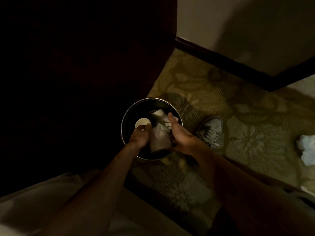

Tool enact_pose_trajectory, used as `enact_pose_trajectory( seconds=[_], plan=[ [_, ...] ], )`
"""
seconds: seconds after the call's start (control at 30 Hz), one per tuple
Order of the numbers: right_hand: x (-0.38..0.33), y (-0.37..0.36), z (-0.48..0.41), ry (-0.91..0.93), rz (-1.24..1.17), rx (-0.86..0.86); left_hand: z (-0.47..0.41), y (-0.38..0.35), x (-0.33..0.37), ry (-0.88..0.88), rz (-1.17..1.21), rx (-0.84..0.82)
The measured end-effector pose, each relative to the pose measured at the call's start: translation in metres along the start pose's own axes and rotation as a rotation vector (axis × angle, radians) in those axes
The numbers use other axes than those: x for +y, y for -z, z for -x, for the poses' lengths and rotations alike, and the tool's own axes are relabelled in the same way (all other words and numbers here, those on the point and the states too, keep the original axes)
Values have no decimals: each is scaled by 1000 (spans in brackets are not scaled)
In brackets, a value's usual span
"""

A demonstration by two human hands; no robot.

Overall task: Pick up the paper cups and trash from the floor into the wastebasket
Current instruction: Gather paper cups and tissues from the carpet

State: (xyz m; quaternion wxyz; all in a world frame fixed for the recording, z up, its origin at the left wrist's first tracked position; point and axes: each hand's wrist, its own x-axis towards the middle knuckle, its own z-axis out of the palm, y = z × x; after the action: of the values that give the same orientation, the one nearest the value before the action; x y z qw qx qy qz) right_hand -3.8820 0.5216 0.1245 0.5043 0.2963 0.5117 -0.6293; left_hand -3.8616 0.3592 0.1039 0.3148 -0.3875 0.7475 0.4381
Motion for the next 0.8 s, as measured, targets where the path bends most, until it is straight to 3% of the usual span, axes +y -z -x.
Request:
enact_pose_trajectory(
  seconds=[0.1,0.2,0.3,0.47,0.63,0.8],
  plan=[
    [-10,-2,22,36,65,61,16,9,6,-76,-98,-3],
    [-23,-1,59,152,290,170,46,19,35,-228,-148,51],
    [-32,16,112,393,513,312,93,24,84,-496,-327,86],
    [-18,59,244,716,551,604,209,8,163,-957,-517,-7],
    [52,113,366,879,540,876,338,-60,201,-1368,-684,-119],
    [147,184,439,863,449,1089,420,-180,201,-1518,-843,-300]
  ],
)
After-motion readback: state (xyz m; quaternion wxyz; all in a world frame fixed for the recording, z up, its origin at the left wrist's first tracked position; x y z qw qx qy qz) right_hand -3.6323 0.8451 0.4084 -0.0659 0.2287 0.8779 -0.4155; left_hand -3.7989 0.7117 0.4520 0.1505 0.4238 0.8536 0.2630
